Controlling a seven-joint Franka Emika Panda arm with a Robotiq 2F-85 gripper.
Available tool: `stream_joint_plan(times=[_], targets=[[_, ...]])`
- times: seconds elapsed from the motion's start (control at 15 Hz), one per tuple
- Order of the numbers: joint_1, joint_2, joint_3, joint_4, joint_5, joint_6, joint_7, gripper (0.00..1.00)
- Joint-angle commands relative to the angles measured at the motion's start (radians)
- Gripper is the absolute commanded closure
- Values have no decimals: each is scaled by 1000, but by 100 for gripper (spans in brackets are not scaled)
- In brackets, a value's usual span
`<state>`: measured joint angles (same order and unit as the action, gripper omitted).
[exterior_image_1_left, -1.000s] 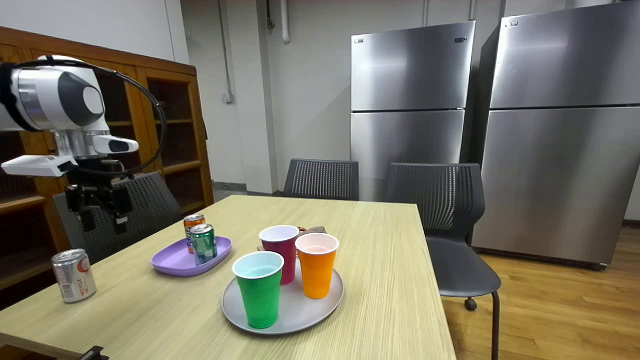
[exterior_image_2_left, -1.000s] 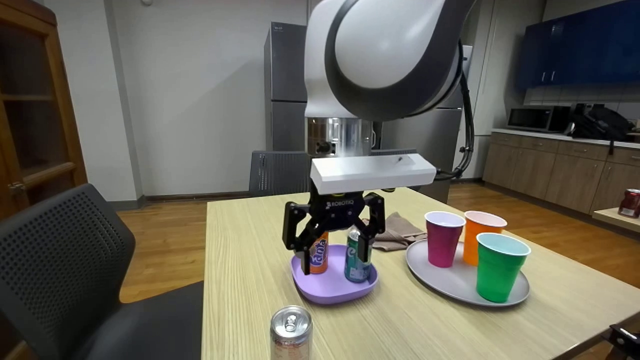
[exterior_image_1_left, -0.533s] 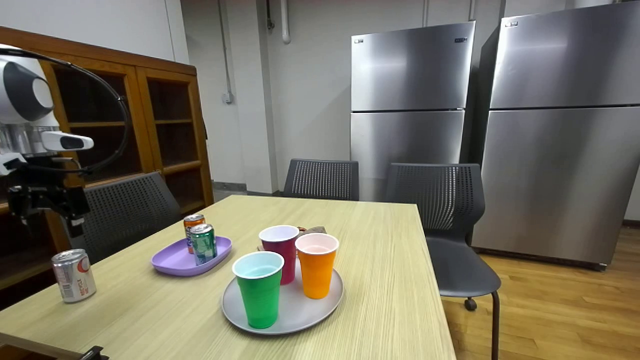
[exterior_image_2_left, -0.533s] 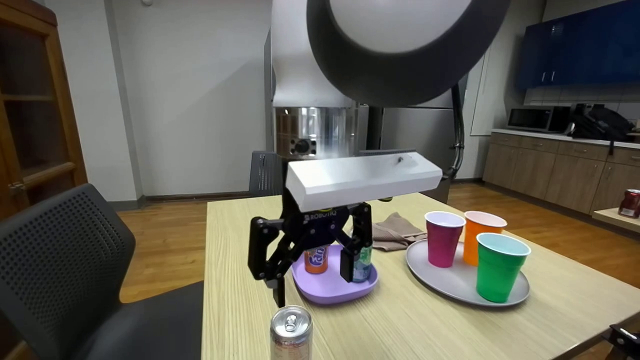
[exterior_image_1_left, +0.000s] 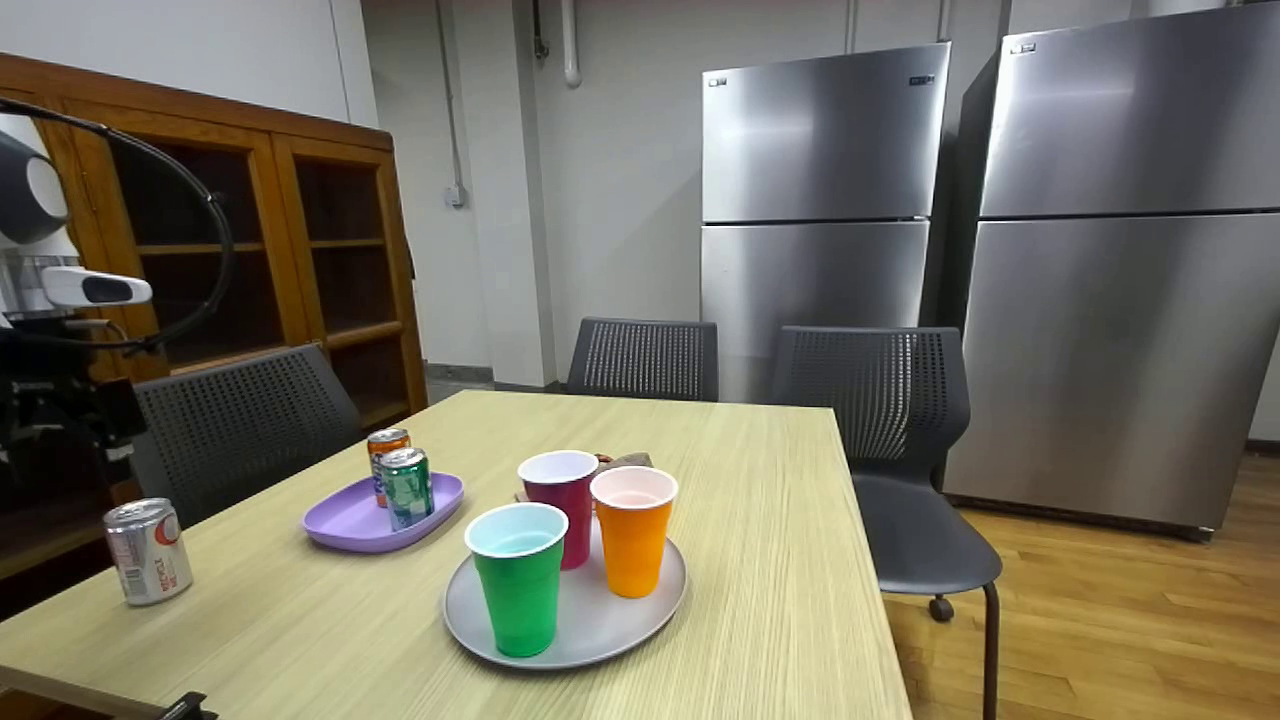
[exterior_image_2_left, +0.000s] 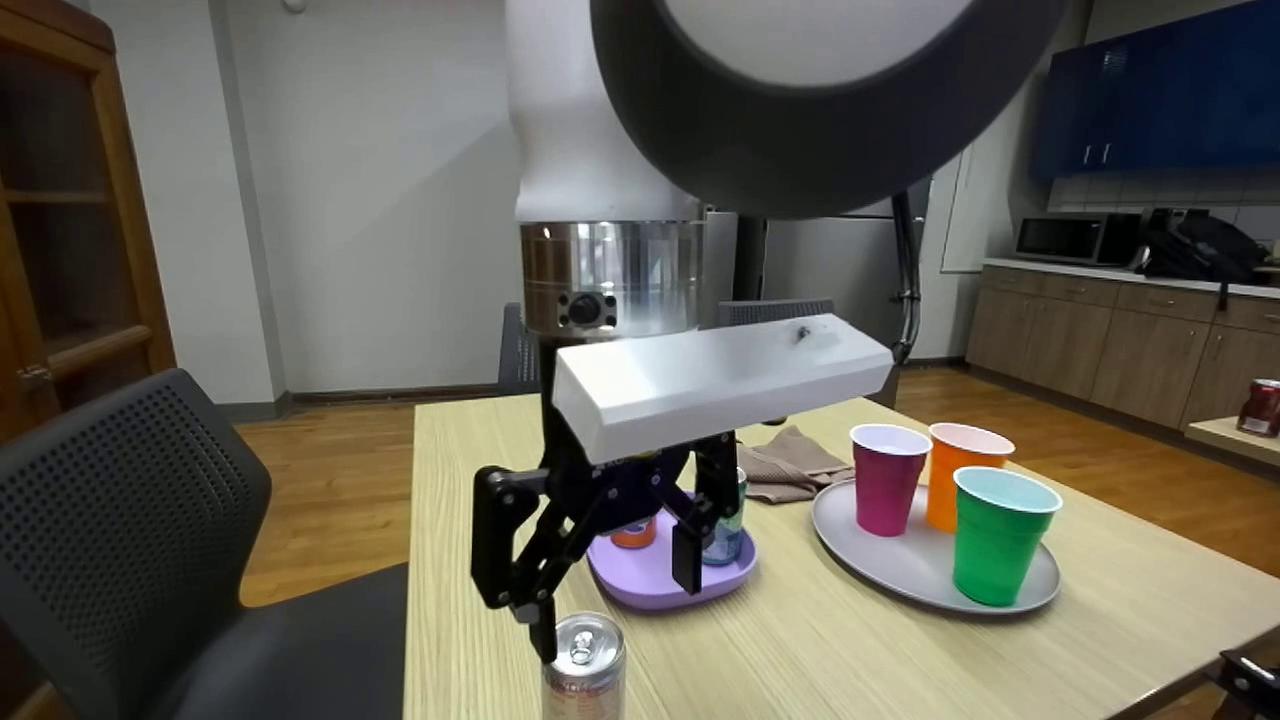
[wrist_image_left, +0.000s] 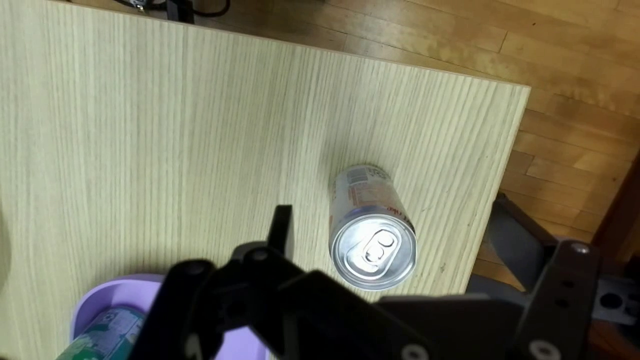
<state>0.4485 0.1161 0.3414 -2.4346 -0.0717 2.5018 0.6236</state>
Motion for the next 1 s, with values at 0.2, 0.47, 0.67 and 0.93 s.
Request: stream_joint_plan(times=[0.2, 0.47, 0.67, 0.93], targets=[[-6, -12, 6, 1, 0, -4, -3, 0], [-6, 51, -12, 17, -40, 25, 8, 0], [0, 101, -35, 29, -68, 54, 12, 0], [6, 164, -57, 54, -56, 82, -23, 0]])
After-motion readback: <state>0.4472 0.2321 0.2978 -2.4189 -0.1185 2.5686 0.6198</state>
